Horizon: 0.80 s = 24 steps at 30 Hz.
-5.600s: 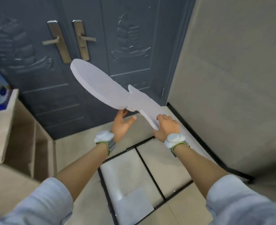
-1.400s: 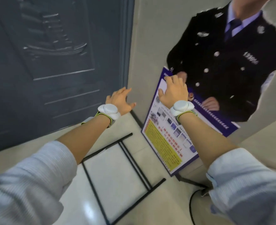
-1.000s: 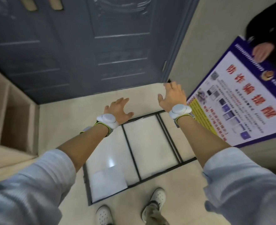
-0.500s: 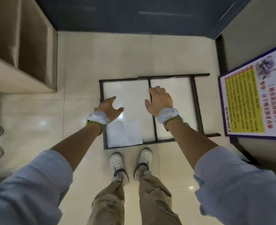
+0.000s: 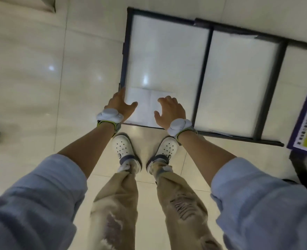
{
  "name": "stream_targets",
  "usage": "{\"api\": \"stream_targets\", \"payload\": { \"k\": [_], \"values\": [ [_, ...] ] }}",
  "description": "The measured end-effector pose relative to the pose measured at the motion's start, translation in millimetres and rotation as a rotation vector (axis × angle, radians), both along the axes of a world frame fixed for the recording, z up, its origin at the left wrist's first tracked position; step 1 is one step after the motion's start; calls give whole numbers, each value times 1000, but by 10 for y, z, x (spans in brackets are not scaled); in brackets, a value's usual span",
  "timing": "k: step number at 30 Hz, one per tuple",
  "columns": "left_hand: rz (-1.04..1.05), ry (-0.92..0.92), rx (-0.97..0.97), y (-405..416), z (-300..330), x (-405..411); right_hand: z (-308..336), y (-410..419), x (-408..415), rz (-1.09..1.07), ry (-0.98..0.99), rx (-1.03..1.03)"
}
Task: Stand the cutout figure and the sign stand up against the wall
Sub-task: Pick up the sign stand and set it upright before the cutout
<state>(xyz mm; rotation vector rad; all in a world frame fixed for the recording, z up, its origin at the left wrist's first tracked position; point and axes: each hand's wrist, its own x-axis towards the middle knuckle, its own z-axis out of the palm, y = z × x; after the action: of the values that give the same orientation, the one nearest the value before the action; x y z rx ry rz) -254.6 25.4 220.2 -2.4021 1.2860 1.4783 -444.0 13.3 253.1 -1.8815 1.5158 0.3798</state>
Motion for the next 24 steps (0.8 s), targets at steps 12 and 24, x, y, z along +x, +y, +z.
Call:
{"api": "stream_targets", "payload": {
  "k": [12,24],
  "values": [
    [111,-30,-3,311,-1775,116,-1853,546,319,21,-9,116],
    [292,-121,-59,302,-2966,298,-3071,948,516,35,-36,172]
  ]
}}
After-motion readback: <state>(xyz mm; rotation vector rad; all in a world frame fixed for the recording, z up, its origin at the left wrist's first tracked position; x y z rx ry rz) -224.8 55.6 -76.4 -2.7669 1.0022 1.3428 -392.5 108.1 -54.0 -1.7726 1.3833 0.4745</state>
